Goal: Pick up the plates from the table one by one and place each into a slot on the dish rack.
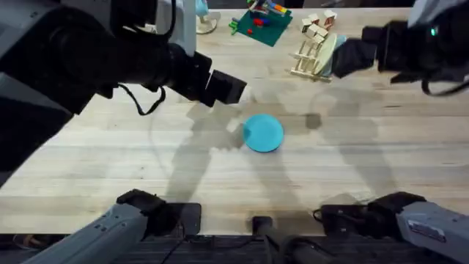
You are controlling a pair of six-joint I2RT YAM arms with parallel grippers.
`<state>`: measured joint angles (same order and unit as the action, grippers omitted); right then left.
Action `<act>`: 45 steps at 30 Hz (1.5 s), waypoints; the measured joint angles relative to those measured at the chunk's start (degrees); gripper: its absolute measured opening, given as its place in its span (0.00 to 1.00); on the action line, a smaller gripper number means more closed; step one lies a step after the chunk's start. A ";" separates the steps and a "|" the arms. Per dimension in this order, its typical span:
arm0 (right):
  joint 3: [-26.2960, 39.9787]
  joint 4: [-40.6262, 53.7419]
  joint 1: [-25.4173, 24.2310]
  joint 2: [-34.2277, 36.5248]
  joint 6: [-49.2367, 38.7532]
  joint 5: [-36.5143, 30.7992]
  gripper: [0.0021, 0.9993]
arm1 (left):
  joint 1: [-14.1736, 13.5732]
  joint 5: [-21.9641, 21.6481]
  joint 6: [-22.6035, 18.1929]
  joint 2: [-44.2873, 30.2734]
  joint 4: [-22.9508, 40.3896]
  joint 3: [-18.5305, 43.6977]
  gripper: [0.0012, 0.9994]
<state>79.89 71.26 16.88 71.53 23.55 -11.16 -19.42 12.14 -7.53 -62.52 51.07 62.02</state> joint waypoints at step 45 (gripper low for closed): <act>-6.15 -0.50 0.00 -4.75 -5.45 15.08 1.00 | 10.78 39.36 10.67 -0.66 -21.12 -27.28 0.04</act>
<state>73.73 70.76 16.88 66.78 18.11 3.92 -8.64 51.50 3.14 -63.18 29.95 34.74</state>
